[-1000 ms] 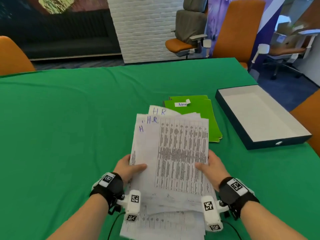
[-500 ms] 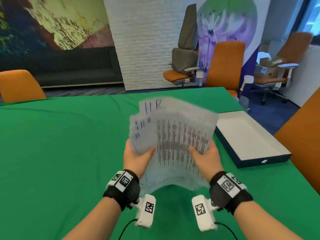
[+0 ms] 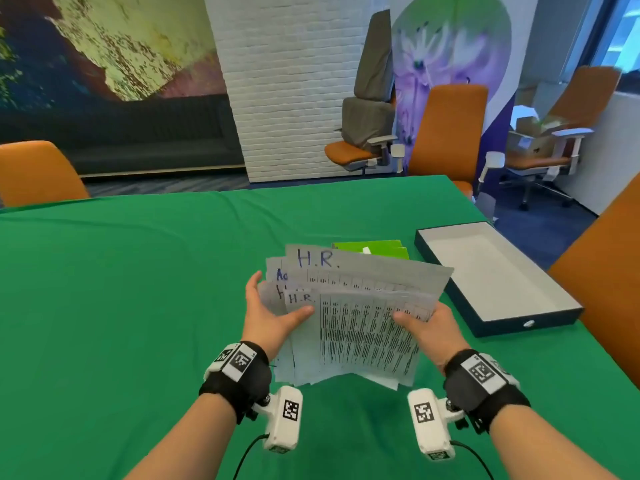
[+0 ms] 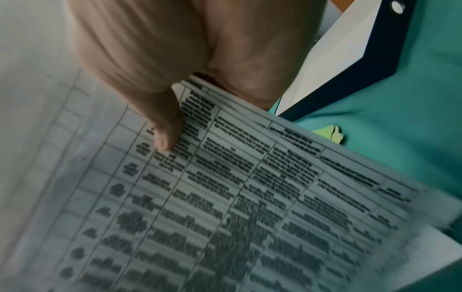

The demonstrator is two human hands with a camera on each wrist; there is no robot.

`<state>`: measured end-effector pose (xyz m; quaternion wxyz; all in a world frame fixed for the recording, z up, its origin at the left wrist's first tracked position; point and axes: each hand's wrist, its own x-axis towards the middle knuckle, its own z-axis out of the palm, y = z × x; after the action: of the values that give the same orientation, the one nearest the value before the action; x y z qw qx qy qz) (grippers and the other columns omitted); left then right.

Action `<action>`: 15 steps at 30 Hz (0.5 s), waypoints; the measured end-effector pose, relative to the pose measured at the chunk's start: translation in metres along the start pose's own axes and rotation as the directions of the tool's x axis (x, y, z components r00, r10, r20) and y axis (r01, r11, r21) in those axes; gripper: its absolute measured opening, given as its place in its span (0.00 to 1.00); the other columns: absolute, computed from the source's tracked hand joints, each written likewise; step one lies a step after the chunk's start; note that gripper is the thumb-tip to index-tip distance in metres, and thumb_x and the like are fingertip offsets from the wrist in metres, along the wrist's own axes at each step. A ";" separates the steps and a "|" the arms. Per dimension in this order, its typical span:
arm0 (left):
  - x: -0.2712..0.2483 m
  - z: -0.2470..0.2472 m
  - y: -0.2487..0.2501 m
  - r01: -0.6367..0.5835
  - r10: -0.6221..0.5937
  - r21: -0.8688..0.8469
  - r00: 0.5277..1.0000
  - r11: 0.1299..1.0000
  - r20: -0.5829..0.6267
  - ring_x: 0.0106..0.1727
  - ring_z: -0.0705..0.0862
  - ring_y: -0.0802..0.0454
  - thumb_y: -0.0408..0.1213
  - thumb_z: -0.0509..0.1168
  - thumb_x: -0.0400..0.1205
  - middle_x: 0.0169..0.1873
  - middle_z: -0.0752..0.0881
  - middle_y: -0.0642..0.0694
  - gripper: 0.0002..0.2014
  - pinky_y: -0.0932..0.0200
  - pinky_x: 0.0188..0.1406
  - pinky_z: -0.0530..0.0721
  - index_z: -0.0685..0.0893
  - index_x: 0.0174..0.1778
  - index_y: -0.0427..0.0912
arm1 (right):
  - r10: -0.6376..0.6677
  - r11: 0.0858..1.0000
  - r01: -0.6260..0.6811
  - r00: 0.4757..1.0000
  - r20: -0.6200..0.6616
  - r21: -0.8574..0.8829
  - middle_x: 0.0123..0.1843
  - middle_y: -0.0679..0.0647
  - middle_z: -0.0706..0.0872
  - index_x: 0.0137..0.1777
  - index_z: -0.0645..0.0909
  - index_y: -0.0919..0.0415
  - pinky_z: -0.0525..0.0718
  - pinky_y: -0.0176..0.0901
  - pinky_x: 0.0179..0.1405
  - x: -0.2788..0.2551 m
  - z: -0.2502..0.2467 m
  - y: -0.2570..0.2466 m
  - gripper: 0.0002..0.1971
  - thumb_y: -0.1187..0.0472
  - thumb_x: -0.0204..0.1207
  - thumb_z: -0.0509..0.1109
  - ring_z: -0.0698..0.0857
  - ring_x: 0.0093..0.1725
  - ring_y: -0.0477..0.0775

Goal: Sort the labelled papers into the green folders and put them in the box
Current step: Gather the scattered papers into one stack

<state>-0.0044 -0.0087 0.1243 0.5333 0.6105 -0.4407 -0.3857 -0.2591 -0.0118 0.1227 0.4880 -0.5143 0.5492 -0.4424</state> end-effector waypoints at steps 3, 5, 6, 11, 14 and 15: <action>0.010 -0.008 0.001 0.009 -0.007 -0.007 0.988 1.000 0.154 0.65 0.82 0.52 0.43 0.84 0.53 0.68 0.79 0.45 0.56 0.42 0.68 0.78 0.62 0.75 0.52 | -0.045 0.998 0.043 0.998 0.046 0.048 0.50 0.51 0.91 0.52 0.83 0.53 0.78 0.60 0.66 0.005 -0.009 -0.003 0.29 0.43 0.51 0.84 0.87 0.56 0.54; 0.009 -0.004 0.005 -0.052 0.016 0.126 0.961 0.991 0.278 0.52 0.87 0.60 0.34 0.81 0.62 0.52 0.89 0.52 0.33 0.44 0.63 0.82 0.79 0.64 0.43 | -0.067 0.996 0.063 0.996 0.056 0.066 0.52 0.50 0.91 0.54 0.83 0.52 0.80 0.57 0.64 0.009 -0.007 -0.002 0.41 0.33 0.38 0.83 0.88 0.56 0.52; 0.008 0.000 0.005 -0.091 0.032 0.180 0.952 0.979 0.305 0.48 0.88 0.63 0.30 0.79 0.66 0.46 0.90 0.56 0.22 0.45 0.61 0.84 0.84 0.55 0.47 | -0.077 0.996 0.074 0.995 0.061 0.053 0.52 0.50 0.90 0.54 0.82 0.51 0.79 0.58 0.65 0.010 -0.003 -0.003 0.39 0.36 0.42 0.84 0.87 0.56 0.51; 0.000 0.015 0.008 -0.046 0.056 -0.099 0.994 0.994 0.098 0.41 0.89 0.62 0.26 0.76 0.68 0.44 0.90 0.52 0.19 0.59 0.41 0.89 0.81 0.52 0.46 | -0.107 0.989 0.113 0.992 -0.066 0.098 0.55 0.49 0.86 0.55 0.76 0.47 0.78 0.59 0.68 0.009 0.003 -0.006 0.21 0.67 0.68 0.77 0.85 0.56 0.48; -0.006 0.020 0.002 -0.104 0.106 -0.024 0.991 0.994 0.081 0.50 0.87 0.59 0.29 0.79 0.65 0.52 0.87 0.52 0.30 0.52 0.52 0.87 0.75 0.61 0.48 | -0.147 0.989 0.146 0.989 -0.021 -0.025 0.60 0.45 0.81 0.62 0.70 0.45 0.74 0.56 0.71 0.004 0.010 -0.005 0.26 0.66 0.69 0.76 0.80 0.61 0.48; -0.007 0.023 0.000 -0.129 0.127 0.017 0.989 0.992 0.080 0.53 0.86 0.60 0.30 0.79 0.66 0.54 0.85 0.54 0.33 0.50 0.56 0.85 0.73 0.64 0.50 | -0.170 0.983 0.168 0.985 -0.019 -0.076 0.61 0.43 0.78 0.65 0.66 0.45 0.72 0.53 0.73 0.003 0.012 -0.005 0.29 0.66 0.70 0.75 0.78 0.63 0.48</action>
<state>-0.0278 -0.0088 0.1210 0.5322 0.5712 -0.5039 -0.3695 -0.2460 -0.0147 0.1259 0.4224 -0.5711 0.5257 -0.4680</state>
